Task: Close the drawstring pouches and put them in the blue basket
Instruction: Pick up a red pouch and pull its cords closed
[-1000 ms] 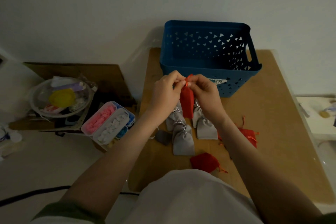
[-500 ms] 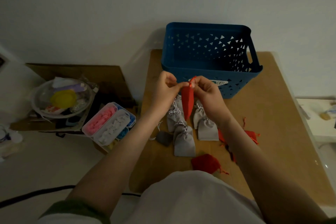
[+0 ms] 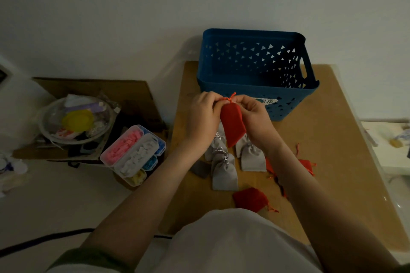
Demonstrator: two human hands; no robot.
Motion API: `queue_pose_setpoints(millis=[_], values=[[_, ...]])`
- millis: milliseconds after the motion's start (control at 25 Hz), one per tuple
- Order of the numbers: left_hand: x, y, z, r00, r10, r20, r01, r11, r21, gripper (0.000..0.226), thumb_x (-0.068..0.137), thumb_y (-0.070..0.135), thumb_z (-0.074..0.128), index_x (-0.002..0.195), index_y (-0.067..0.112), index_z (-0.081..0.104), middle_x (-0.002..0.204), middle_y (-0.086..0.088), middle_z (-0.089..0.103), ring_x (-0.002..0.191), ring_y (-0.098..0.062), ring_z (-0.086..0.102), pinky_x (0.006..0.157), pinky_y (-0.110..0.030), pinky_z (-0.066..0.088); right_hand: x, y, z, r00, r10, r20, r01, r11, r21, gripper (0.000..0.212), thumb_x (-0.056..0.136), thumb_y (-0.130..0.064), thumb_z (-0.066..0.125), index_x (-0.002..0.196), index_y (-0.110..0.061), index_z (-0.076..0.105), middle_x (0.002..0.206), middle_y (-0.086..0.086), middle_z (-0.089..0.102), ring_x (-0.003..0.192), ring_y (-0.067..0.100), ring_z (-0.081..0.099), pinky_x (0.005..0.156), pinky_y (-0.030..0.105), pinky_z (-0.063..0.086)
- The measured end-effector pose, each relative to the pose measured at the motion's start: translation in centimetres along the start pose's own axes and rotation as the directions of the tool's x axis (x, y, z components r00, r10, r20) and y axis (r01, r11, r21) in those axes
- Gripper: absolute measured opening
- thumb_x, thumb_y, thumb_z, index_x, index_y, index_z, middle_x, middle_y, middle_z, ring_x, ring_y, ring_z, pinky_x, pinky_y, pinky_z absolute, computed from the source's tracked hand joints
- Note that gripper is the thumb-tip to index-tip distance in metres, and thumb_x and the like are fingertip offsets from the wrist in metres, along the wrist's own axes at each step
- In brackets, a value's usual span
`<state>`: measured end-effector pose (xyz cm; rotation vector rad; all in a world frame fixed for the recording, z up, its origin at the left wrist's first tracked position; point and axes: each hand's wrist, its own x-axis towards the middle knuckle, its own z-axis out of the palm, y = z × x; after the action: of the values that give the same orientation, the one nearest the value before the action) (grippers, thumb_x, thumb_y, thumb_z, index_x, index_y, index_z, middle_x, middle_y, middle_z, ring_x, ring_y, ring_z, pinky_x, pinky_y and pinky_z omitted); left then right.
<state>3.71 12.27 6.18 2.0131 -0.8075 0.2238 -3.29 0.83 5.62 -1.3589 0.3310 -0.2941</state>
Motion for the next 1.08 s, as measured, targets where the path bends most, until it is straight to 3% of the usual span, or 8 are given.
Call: queue_pose_setpoints(millis=[160, 320, 480, 640, 720, 840, 960, 1080], values=[[0.5, -0.7, 0.1, 0.93, 0.364, 0.056, -0.349, 0.822, 0.451, 0.018, 0.088, 0.018, 0.055, 0.074, 0.007, 0.057, 0.072, -0.009, 0.058, 0.069, -0.025, 0.055, 0.063, -0.028, 0.041, 0.1, 0.0, 0.0, 0.999, 0.015, -0.044, -0.022, 0.984, -0.176, 0.008, 0.093, -0.007, 0.058, 0.086, -0.009, 0.061, 0.074, 0.002, 0.064, 0.06, 0.004, 0.061, 0.057, 0.017, 0.049], [0.8, -1.5, -0.2, 0.892, 0.434, 0.125, -0.428, 0.722, 0.544, 0.008, 0.086, 0.01, 0.056, 0.078, 0.008, 0.056, 0.076, -0.009, 0.056, 0.071, -0.024, 0.053, 0.064, -0.029, 0.038, 0.6, 0.2, -0.4, 0.994, 0.03, -0.101, -0.057, 0.958, -0.281, 0.012, 0.096, -0.011, 0.054, 0.085, -0.01, 0.06, 0.074, 0.0, 0.063, 0.061, 0.002, 0.059, 0.062, 0.019, 0.048], [0.5, -1.7, 0.2, 0.974, 0.21, 0.084, -0.226, 0.924, 0.308, 0.019, 0.089, 0.008, 0.045, 0.076, 0.003, 0.057, 0.081, -0.013, 0.058, 0.079, -0.031, 0.055, 0.071, -0.025, 0.031, 1.0, 0.7, -0.9, 0.995, 0.05, -0.083, -0.071, 0.958, -0.277, 0.015, 0.096, -0.01, 0.054, 0.083, -0.013, 0.06, 0.073, -0.001, 0.063, 0.065, 0.007, 0.059, 0.066, 0.024, 0.049], [0.1, -2.7, 0.2, 0.916, -0.023, 0.401, 0.021, 1.0, 0.009, 0.016, 0.095, 0.006, 0.049, 0.082, 0.009, 0.058, 0.123, -0.005, 0.058, 0.127, -0.017, 0.042, 0.101, -0.02, 0.027, 0.4, 1.7, -1.7, 0.992, 0.123, 0.01, -0.119, 0.976, -0.182, 0.014, 0.098, -0.009, 0.049, 0.086, -0.011, 0.058, 0.076, 0.001, 0.06, 0.069, 0.008, 0.058, 0.07, 0.022, 0.049], [0.1, -2.4, -0.1, 0.839, -0.086, 0.538, 0.192, 0.97, -0.145, 0.026, 0.098, 0.012, 0.045, 0.075, 0.022, 0.049, 0.104, 0.004, 0.063, 0.106, -0.007, 0.053, 0.089, -0.025, 0.039, 0.4, 1.8, -2.2, 0.988, 0.146, 0.059, -0.137, 0.981, -0.141, 0.014, 0.099, -0.01, 0.048, 0.087, -0.009, 0.056, 0.075, 0.002, 0.058, 0.068, 0.009, 0.056, 0.069, 0.021, 0.048], [0.1, -1.9, 0.9, 0.803, -0.176, 0.569, 0.25, 0.967, -0.053, 0.026, 0.098, 0.015, 0.045, 0.074, 0.026, 0.047, 0.076, 0.008, 0.054, 0.071, -0.005, 0.049, 0.065, -0.023, 0.037, -0.1, 1.8, -2.8, 0.986, 0.167, -0.017, -0.168, 0.971, -0.172, 0.016, 0.1, -0.019, 0.046, 0.092, -0.008, 0.055, 0.079, 0.003, 0.056, 0.071, 0.011, 0.055, 0.07, 0.024, 0.048], [-0.6, -1.5, 2.9, 0.801, -0.293, 0.522, 0.316, 0.947, 0.047, 0.015, 0.1, 0.022, 0.044, 0.088, 0.017, 0.052, 0.081, 0.007, 0.055, 0.071, -0.004, 0.049, 0.058, -0.015, 0.034, -1.3, 2.2, -4.1, 0.963, 0.266, -0.03, -0.265, 0.931, -0.25, 0.033, 0.099, -0.032, 0.046, 0.113, -0.004, 0.053, 0.094, 0.004, 0.058, 0.083, 0.013, 0.059, 0.073, 0.023, 0.051], [-2.1, -1.8, 4.9, 0.785, -0.325, 0.527, 0.346, 0.936, 0.06, 0.016, 0.099, 0.027, 0.045, 0.094, 0.015, 0.053, 0.09, 0.001, 0.058, 0.083, -0.013, 0.055, 0.071, -0.025, 0.042, -2.8, 3.0, -5.6, 0.899, 0.435, 0.054, -0.404, 0.87, -0.281, 0.026, 0.093, -0.023, 0.058, 0.116, -0.011, 0.052, 0.101, 0.006, 0.059, 0.089, 0.018, 0.06, 0.078, 0.029, 0.05]])
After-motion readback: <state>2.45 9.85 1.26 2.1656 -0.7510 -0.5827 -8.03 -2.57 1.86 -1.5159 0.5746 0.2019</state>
